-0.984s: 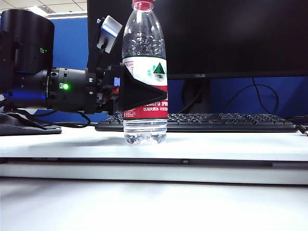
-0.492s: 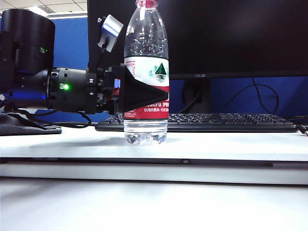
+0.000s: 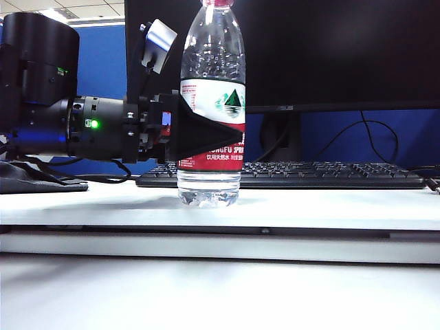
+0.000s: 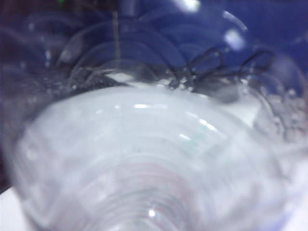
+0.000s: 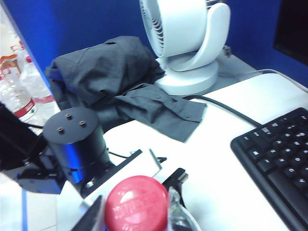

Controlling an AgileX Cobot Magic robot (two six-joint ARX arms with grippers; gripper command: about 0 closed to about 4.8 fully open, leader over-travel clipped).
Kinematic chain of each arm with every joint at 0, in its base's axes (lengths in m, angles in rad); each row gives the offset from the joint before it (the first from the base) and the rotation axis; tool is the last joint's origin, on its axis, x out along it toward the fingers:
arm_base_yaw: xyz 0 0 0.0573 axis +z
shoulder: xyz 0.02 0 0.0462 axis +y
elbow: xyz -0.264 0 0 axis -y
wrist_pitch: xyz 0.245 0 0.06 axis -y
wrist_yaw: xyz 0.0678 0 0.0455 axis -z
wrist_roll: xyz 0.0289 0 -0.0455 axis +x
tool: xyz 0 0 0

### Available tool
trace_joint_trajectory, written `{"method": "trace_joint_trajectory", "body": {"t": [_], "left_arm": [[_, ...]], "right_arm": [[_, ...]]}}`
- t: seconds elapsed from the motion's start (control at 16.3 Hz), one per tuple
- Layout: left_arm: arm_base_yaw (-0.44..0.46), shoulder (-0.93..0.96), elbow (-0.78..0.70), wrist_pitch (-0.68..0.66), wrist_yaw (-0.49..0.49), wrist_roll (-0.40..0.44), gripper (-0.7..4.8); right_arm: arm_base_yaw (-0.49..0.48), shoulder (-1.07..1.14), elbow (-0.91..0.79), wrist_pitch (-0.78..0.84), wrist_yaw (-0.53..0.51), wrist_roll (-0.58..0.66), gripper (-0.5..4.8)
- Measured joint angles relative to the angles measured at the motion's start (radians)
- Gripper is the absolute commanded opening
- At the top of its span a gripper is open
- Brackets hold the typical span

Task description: Unscrew the cap from the plastic bottle on the table.

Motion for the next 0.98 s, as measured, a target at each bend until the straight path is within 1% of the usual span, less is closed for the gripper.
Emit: {"method": "trace_joint_trajectory", "body": {"t": [0.18,0.37,0.43,0.49,0.55,0.68,0.74,0.8,0.86,0.98], "left_arm": [[0.0,0.0,0.0,-0.001,0.002,0.0,2.77],[0.0,0.0,0.0,-0.001,0.002,0.0,2.77],[0.0,0.0,0.0,-0.001,0.002,0.0,2.77],[0.0,0.0,0.0,-0.001,0.002,0.0,2.77],[0.0,0.0,0.0,-0.002,0.001,-0.006,2.77],[0.003,0.0,0.0,-0.005,0.002,-0.016,2.77],[0.003,0.0,0.0,-0.004,0.002,-0.016,2.77],[0.003,0.0,0.0,-0.004,0.001,-0.016,2.77],[0.003,0.0,0.0,-0.005,0.002,-0.016,2.77],[0.003,0.0,0.0,-0.005,0.002,-0.016,2.77]], "right_arm": [[0.0,0.0,0.002,-0.015,-0.012,-0.02,1.04],[-0.002,0.0,0.002,-0.014,-0.012,-0.022,1.15],[-0.002,0.0,0.002,-0.014,-0.012,-0.022,1.43],[-0.002,0.0,0.001,-0.013,-0.009,-0.021,1.9],[-0.001,0.0,0.001,-0.029,0.008,-0.018,1.9],[0.0,0.03,-0.042,-0.18,0.034,-0.001,1.92],[0.0,0.033,-0.047,-0.192,0.04,0.011,2.05],[-0.001,0.013,-0.041,-0.176,0.04,0.025,2.12],[0.001,-0.014,-0.019,-0.105,0.034,0.051,2.12],[0.001,-0.023,-0.027,-0.097,0.034,0.067,2.15]]}}
